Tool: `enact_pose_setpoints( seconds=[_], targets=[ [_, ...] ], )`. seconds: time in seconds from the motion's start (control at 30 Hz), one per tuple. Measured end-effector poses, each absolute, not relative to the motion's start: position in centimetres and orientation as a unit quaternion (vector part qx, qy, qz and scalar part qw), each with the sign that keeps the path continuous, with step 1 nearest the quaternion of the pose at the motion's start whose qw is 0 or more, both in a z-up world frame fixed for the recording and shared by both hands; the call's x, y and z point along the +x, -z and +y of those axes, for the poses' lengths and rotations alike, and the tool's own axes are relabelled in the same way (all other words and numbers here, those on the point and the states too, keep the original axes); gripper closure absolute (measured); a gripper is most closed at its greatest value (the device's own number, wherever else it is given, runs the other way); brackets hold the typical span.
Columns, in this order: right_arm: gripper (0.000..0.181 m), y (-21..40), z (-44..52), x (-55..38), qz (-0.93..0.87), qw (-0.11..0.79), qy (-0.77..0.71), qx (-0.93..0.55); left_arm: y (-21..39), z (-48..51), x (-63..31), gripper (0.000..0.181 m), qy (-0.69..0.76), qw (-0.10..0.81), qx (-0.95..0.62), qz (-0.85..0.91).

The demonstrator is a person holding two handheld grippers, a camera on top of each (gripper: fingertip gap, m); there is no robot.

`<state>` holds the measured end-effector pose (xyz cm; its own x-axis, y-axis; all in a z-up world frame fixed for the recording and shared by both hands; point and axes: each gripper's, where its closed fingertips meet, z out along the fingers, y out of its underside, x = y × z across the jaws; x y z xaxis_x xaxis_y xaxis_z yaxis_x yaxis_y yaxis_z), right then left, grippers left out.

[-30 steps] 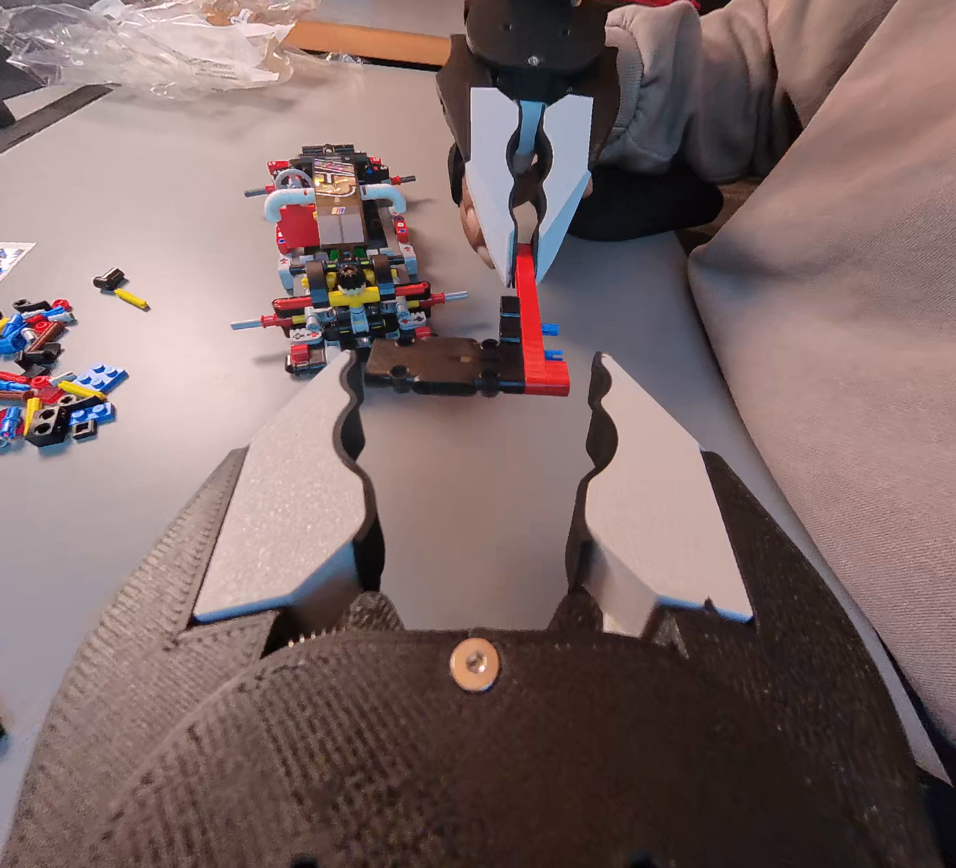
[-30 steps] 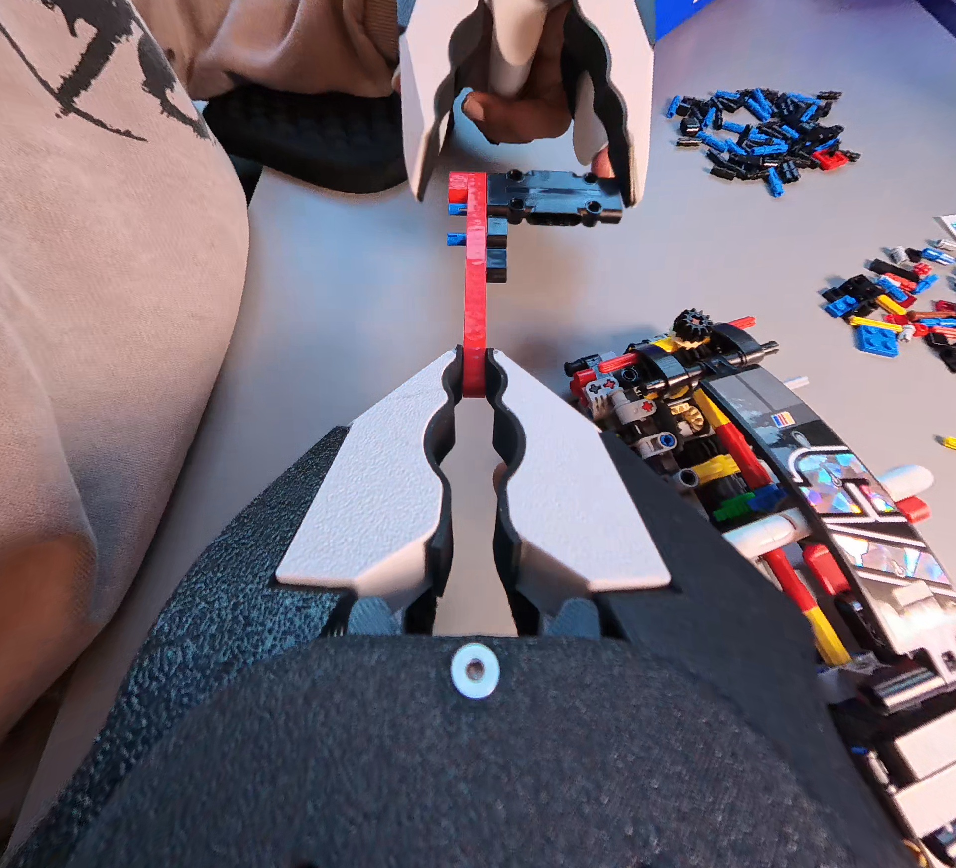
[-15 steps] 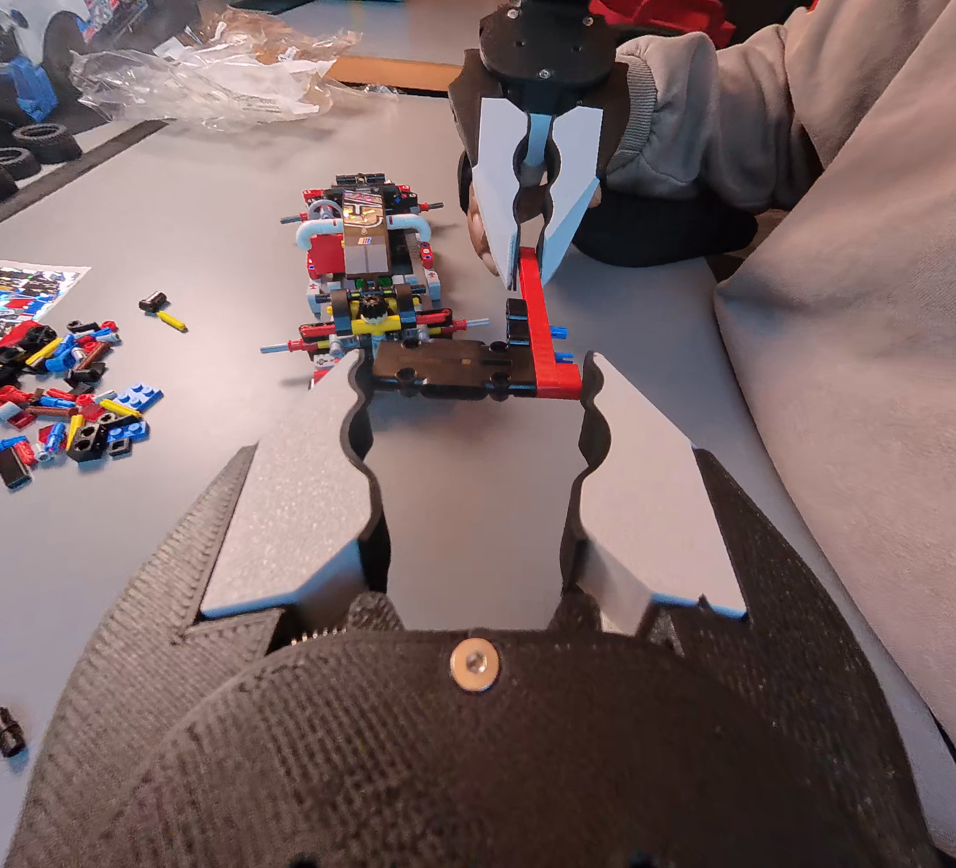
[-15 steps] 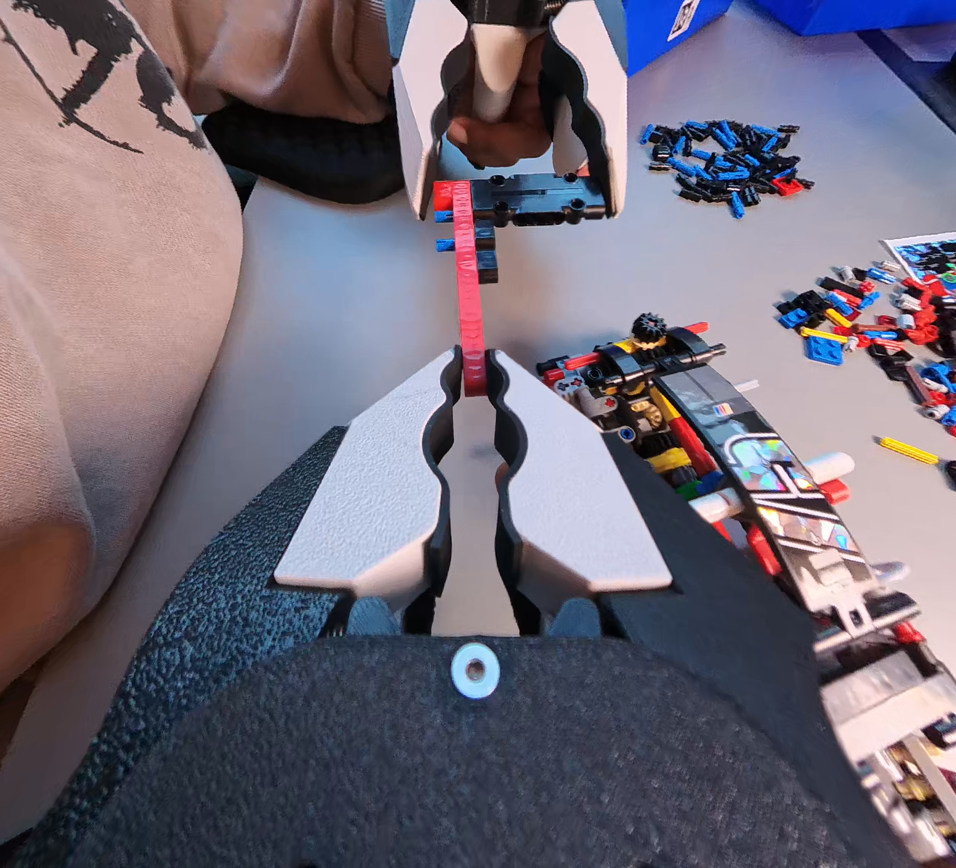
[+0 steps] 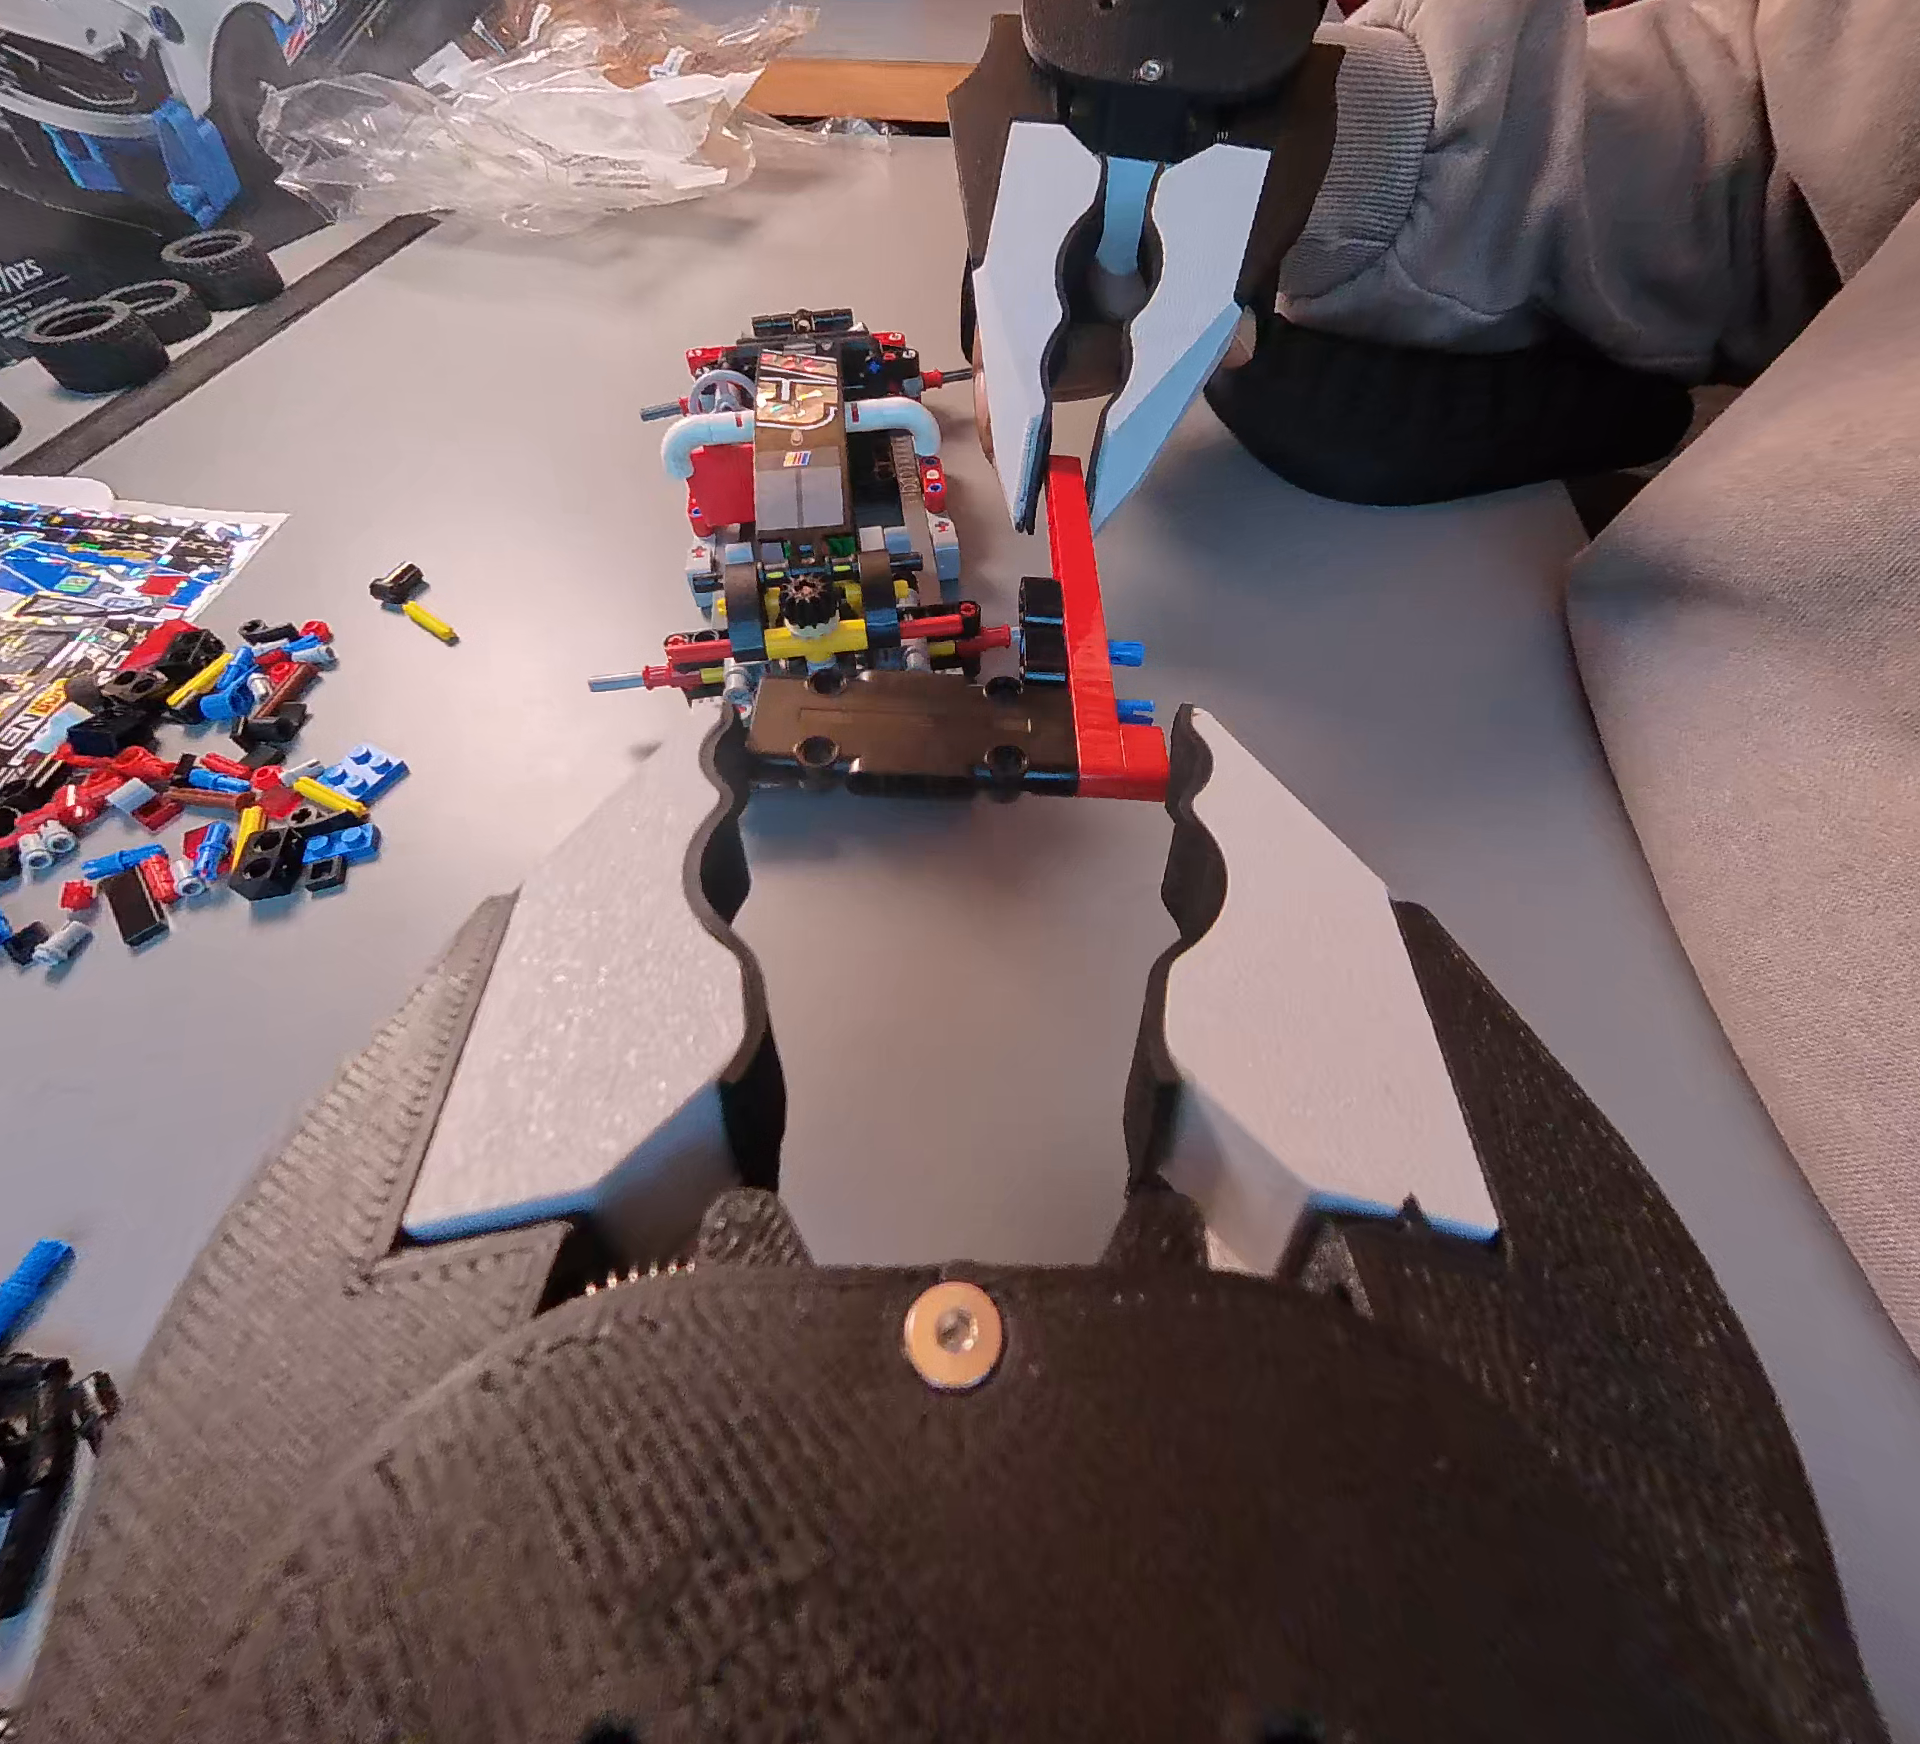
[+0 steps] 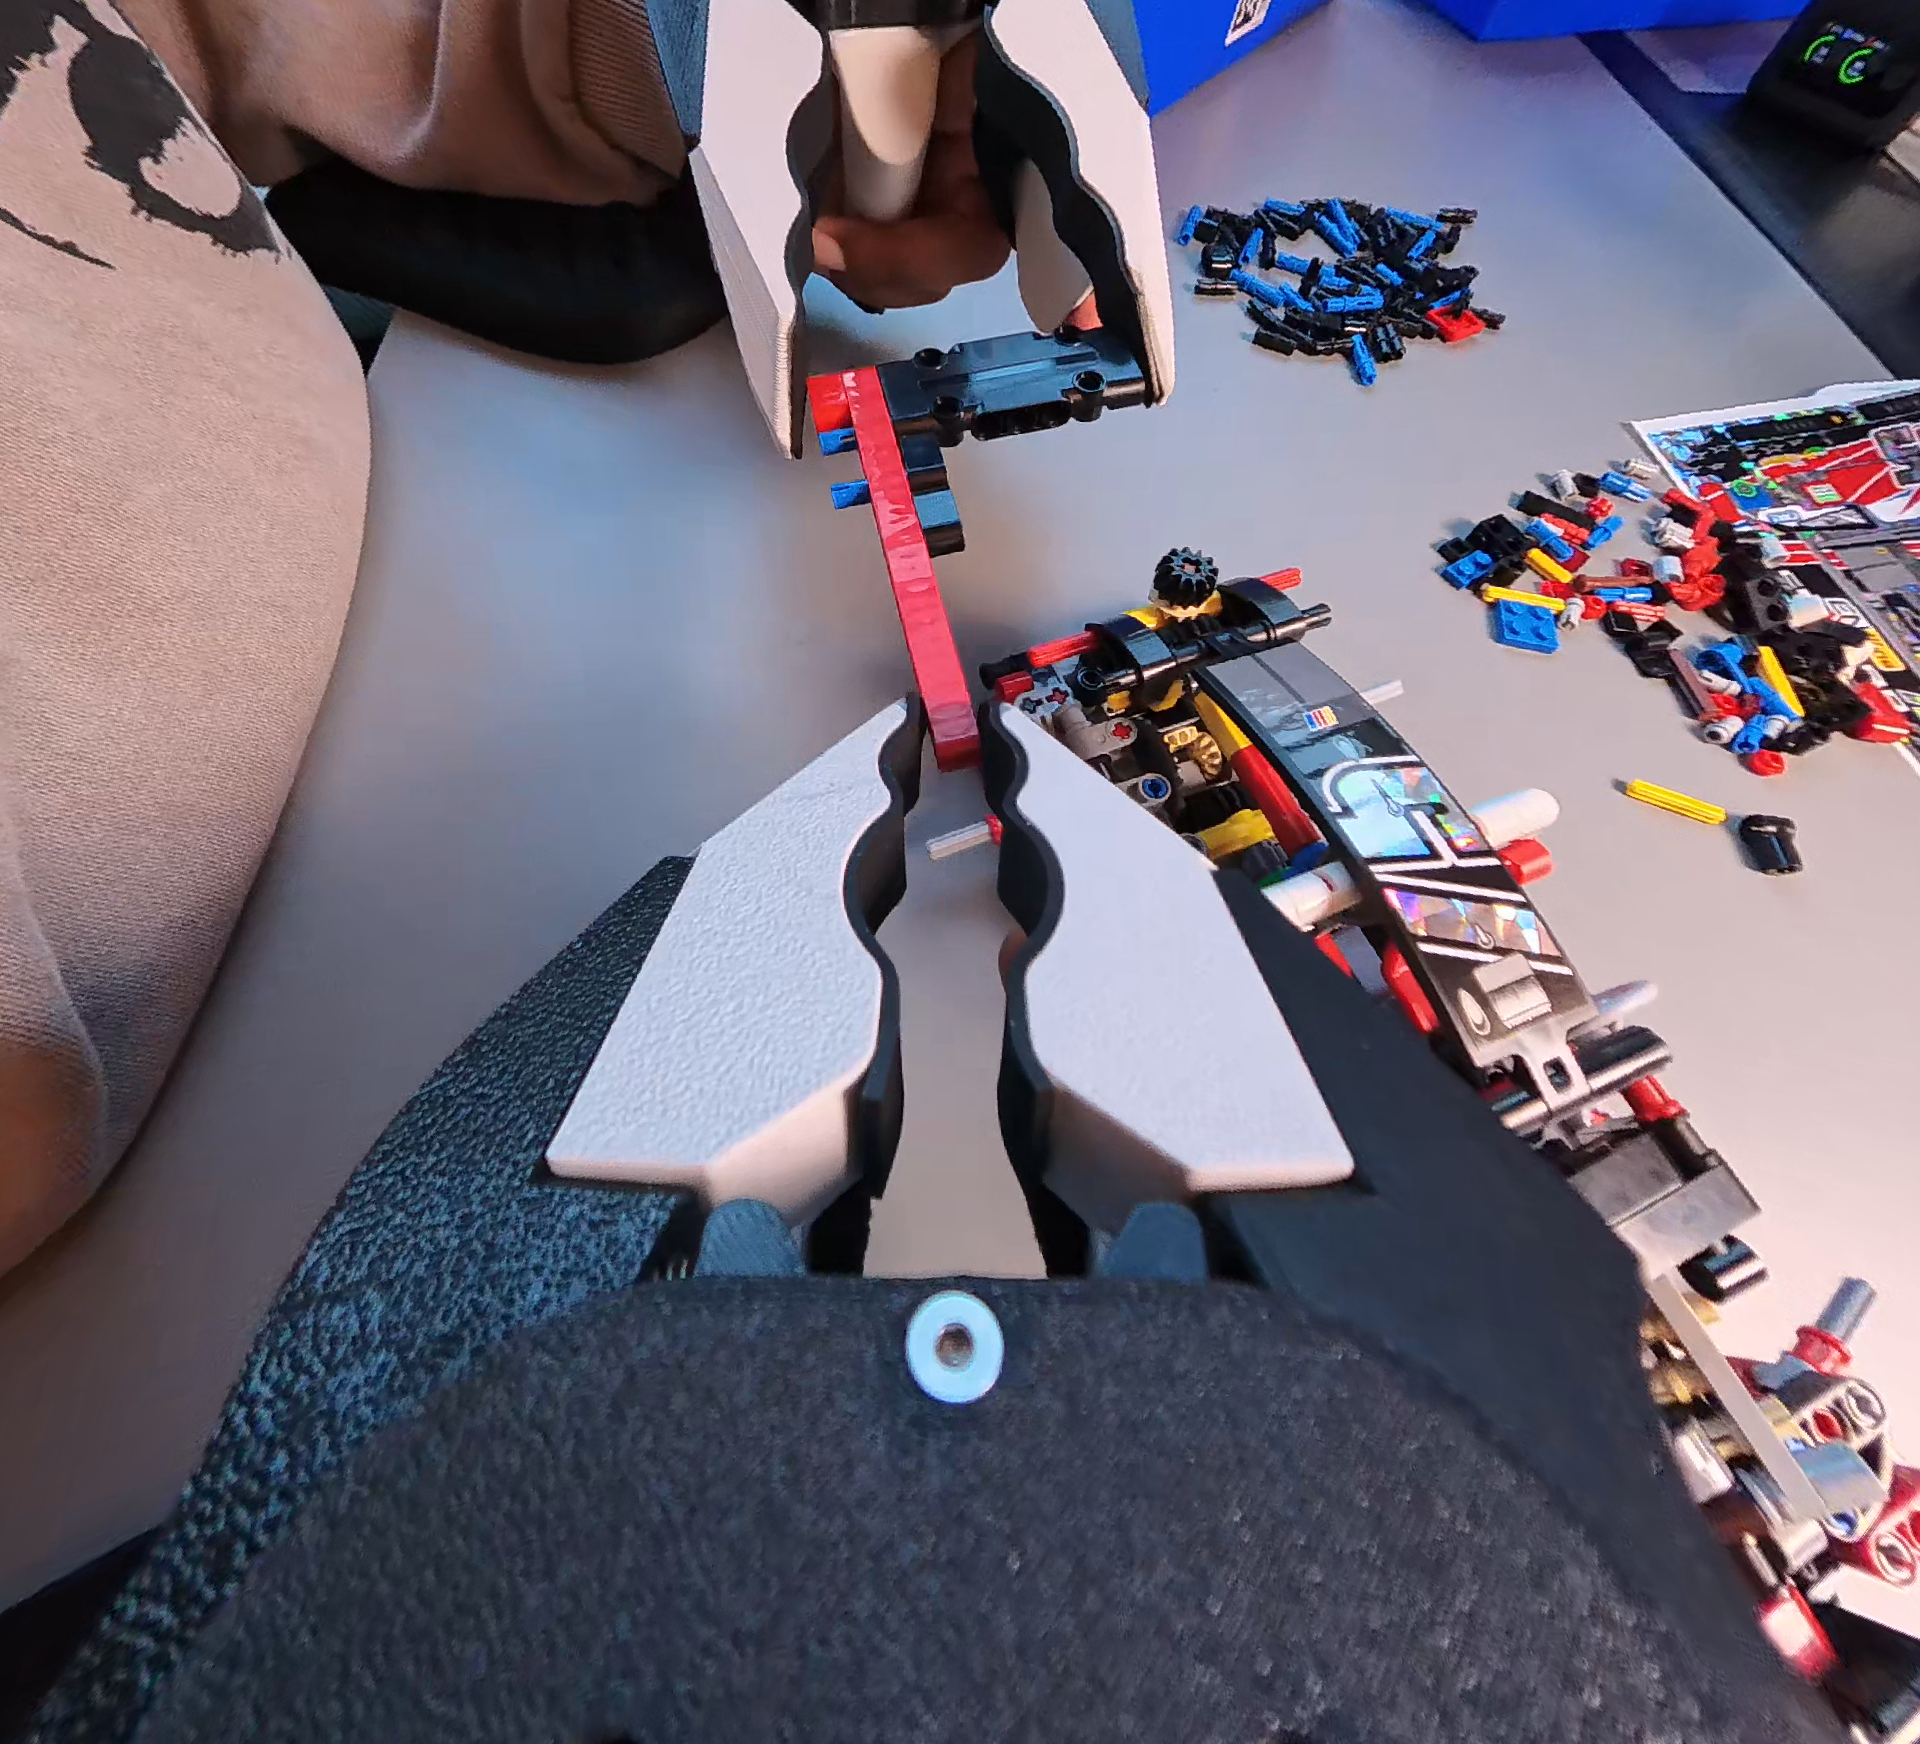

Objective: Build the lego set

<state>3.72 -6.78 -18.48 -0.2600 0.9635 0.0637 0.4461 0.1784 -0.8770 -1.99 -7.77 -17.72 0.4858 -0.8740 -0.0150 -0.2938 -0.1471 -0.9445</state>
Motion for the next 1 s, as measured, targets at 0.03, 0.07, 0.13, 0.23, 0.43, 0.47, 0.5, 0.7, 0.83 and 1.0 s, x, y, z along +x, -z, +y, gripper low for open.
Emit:
enact_pose_setpoints(
  seconds=[0.03, 0.07, 0.13, 0.23, 0.43, 0.47, 0.5, 0.7, 0.83, 1.0],
  targets=[
    [0.173, 18.5, -6.7, 3.8, -0.691, 0.332, -0.390, -0.510, 17.7, -7.7, -2.0, 0.101, 0.290, 0.503, -0.700, 0.415],
    [0.172, 18.6, -6.7, 3.9, -0.689, 0.331, -0.393, -0.511, 17.6, -7.7, -2.1, 0.101, 0.293, 0.504, -0.700, 0.413],
    [0.171, 18.5, -6.8, 3.9, -0.686, 0.331, -0.399, -0.510, 17.6, -7.8, -2.0, 0.101, 0.298, 0.503, -0.699, 0.413],
    [0.174, 18.5, -6.9, 4.0, -0.689, 0.334, -0.400, -0.503, 17.9, -7.9, -1.9, 0.101, 0.297, 0.498, -0.699, 0.418],
    [0.174, 17.7, -7.3, 4.1, -0.685, 0.345, -0.424, -0.482, 17.2, -8.1, -1.8, 0.101, 0.331, 0.504, -0.690, 0.401],
    [0.175, 17.3, -7.5, 4.2, -0.682, 0.347, -0.433, -0.477, 16.9, -8.2, -1.7, 0.101, 0.342, 0.504, -0.687, 0.396],
    [0.175, 17.0, -7.6, 4.1, -0.679, 0.350, -0.440, -0.472, 16.6, -8.3, -1.7, 0.101, 0.353, 0.506, -0.684, 0.389],
    [0.175, 15.5, -8.6, 4.0, -0.673, 0.364, -0.469, -0.441, 15.6, -8.3, -1.8, 0.099, 0.383, 0.514, -0.674, 0.368],
    [0.176, 15.1, -8.8, 4.0, -0.673, 0.369, -0.477, -0.429, 15.4, -8.4, -1.7, 0.102, 0.387, 0.515, -0.669, 0.370],
    [0.176, 14.9, -9.0, 4.2, -0.673, 0.364, -0.486, -0.423, 15.4, -8.8, -1.5, 0.102, 0.389, 0.512, -0.664, 0.381]
  ],
)
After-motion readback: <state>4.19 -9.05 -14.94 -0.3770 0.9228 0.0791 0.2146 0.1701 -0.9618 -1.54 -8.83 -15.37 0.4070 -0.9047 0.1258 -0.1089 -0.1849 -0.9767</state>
